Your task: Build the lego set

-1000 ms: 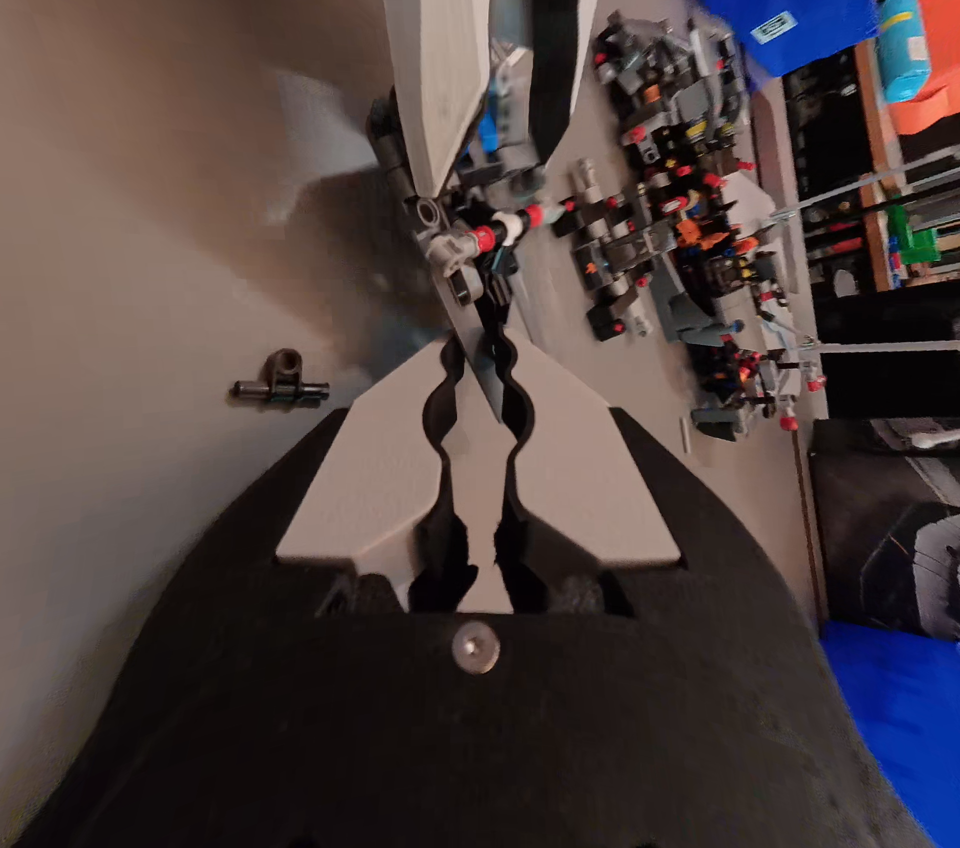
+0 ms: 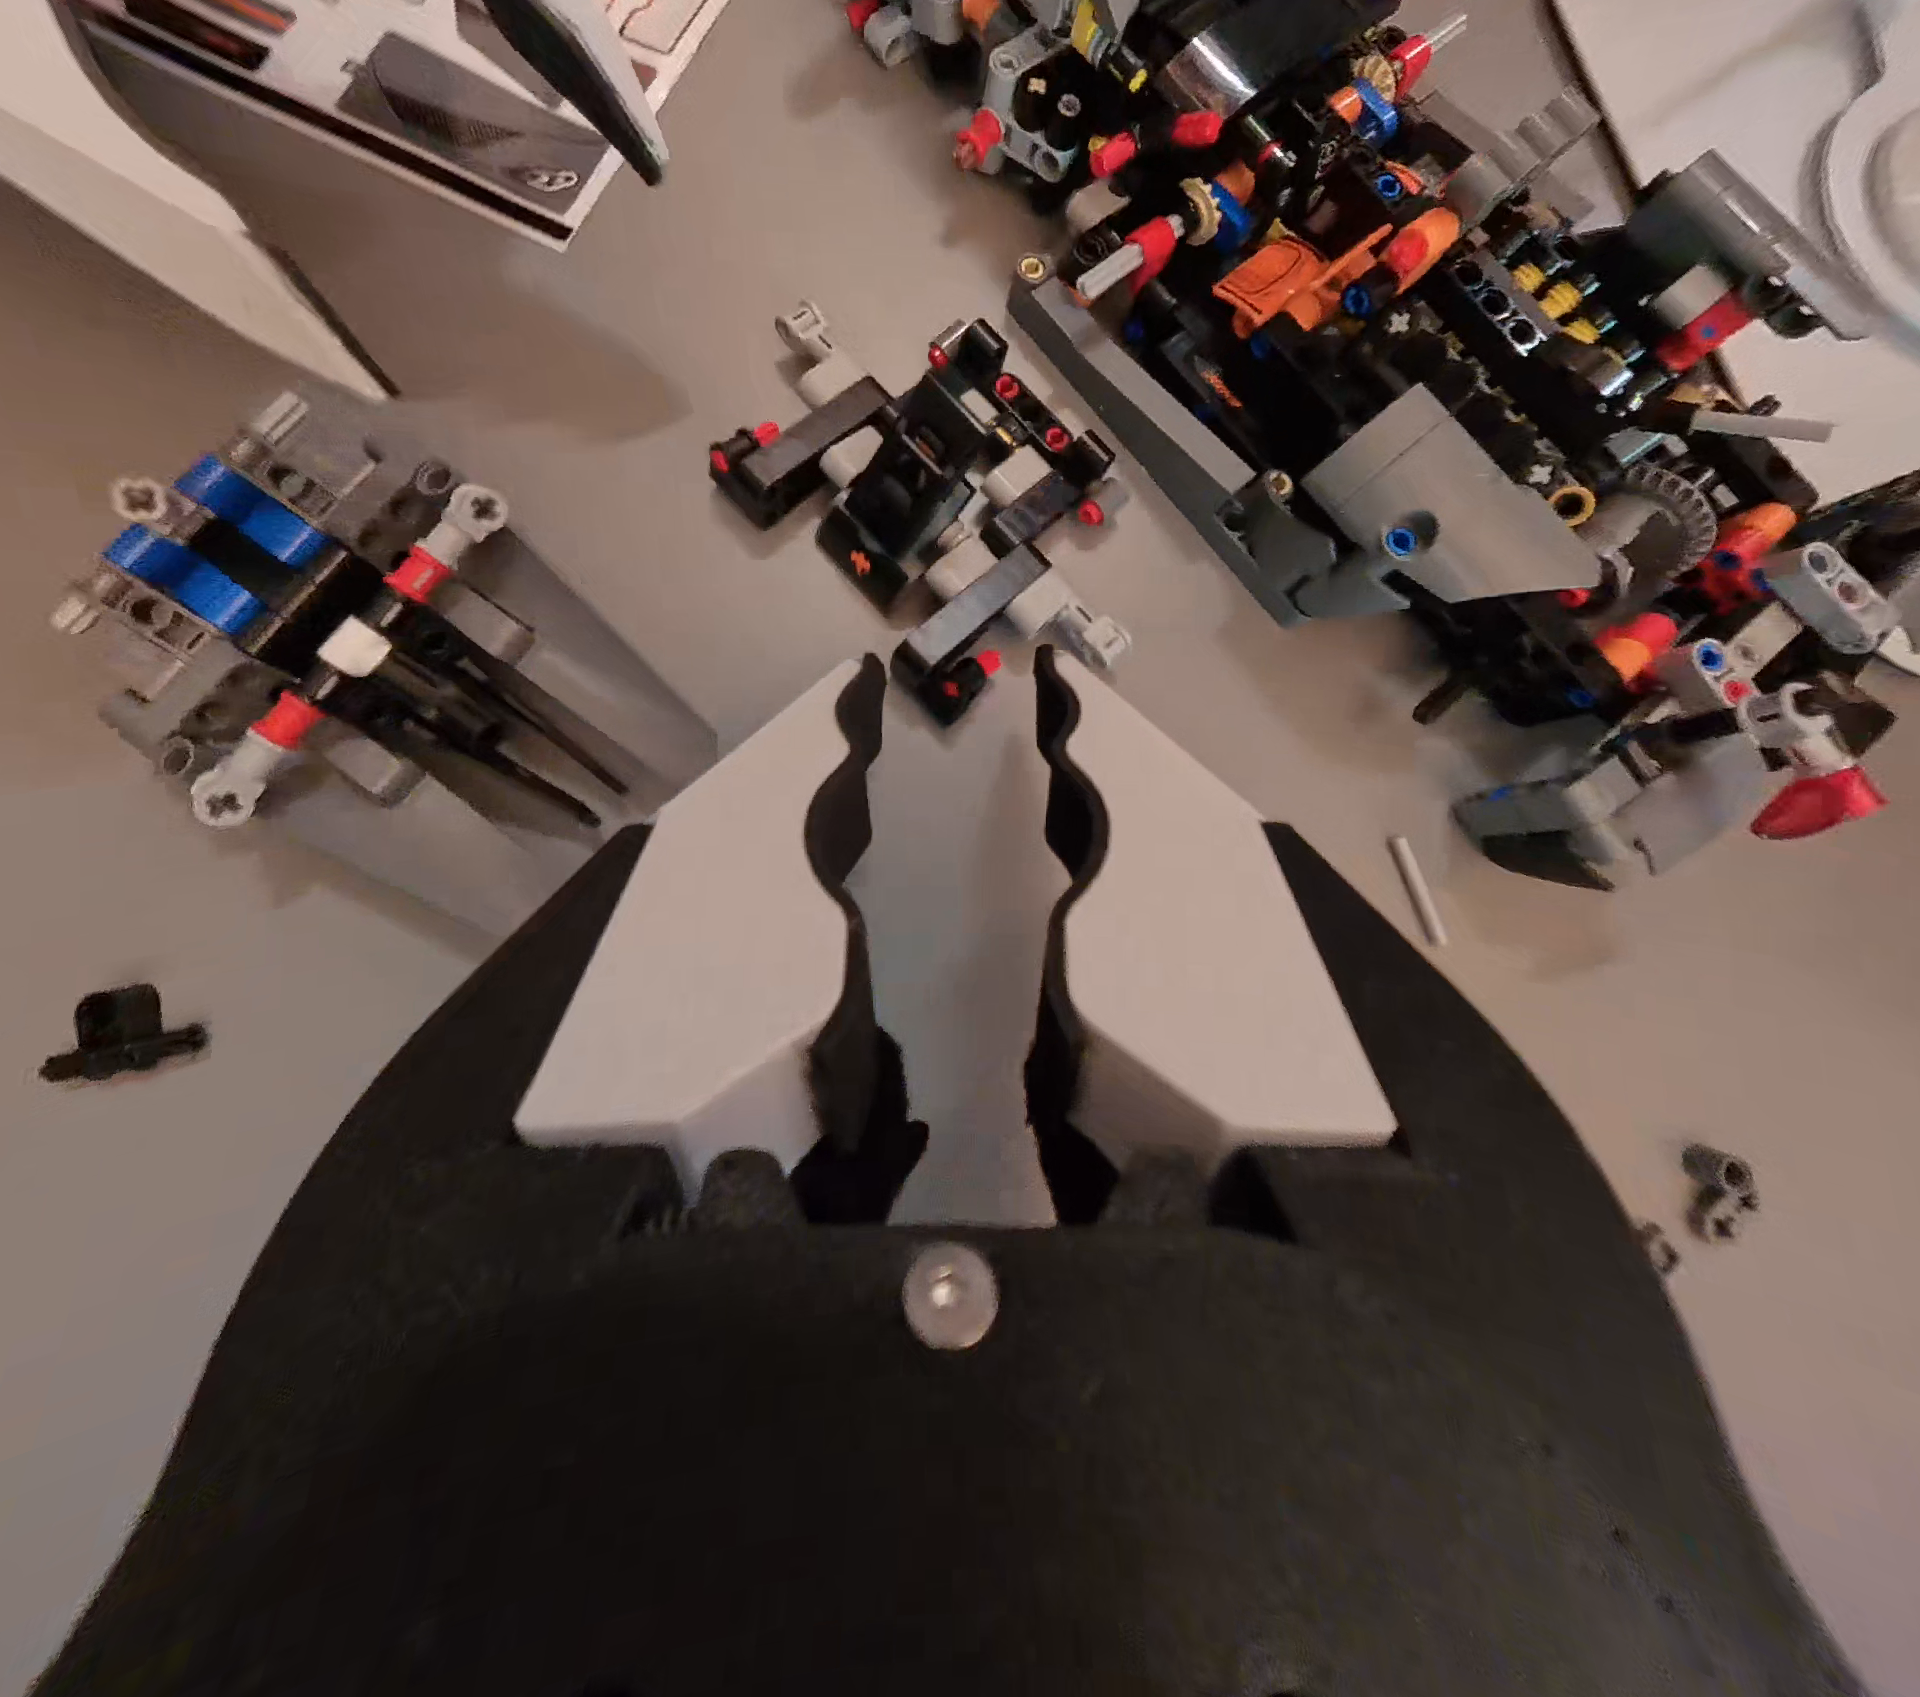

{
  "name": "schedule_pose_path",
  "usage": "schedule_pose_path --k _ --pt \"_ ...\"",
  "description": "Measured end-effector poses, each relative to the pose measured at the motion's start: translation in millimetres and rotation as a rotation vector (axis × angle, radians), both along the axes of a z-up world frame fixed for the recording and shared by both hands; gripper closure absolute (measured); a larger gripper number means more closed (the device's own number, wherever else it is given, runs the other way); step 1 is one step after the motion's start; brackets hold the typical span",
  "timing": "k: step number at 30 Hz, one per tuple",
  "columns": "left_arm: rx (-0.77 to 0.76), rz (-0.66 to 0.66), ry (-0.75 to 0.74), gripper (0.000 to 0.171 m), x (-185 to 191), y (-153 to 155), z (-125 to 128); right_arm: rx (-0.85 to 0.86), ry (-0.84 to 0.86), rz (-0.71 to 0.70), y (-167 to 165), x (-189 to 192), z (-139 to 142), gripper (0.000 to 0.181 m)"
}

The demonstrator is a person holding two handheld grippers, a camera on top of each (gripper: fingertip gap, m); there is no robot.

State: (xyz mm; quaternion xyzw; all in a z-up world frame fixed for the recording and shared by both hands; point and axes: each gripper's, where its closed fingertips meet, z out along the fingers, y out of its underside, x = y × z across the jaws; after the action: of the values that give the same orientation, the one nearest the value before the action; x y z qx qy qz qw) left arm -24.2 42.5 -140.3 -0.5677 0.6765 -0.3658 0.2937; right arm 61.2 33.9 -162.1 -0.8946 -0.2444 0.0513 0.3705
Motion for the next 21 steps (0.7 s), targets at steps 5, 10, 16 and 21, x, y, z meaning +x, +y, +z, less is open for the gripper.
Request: schedule_pose_path --k 5,10,16,21 --pt "0.051 -0.037 0.061 0.115 12.3 9.6 -9.8 -0.068 -0.028 -0.028 3.1 6.6 -16.2 0.158" --pt "0.053 -0.048 0.077 0.116 18.0 9.4 -17.3 -0.063 0.018 -0.026 4.4 3.0 -17.6 0.175" --pt "0.040 -0.026 0.065 0.116 15.9 14.8 -18.3 -0.030 0.059 -0.026 2.0 -1.2 -10.9 0.181" --pt "0.074 -0.019 0.088 0.116 15.7 17.3 -23.9 -0.008 0.058 -0.026 0.6 -1.1 -4.7 0.181"
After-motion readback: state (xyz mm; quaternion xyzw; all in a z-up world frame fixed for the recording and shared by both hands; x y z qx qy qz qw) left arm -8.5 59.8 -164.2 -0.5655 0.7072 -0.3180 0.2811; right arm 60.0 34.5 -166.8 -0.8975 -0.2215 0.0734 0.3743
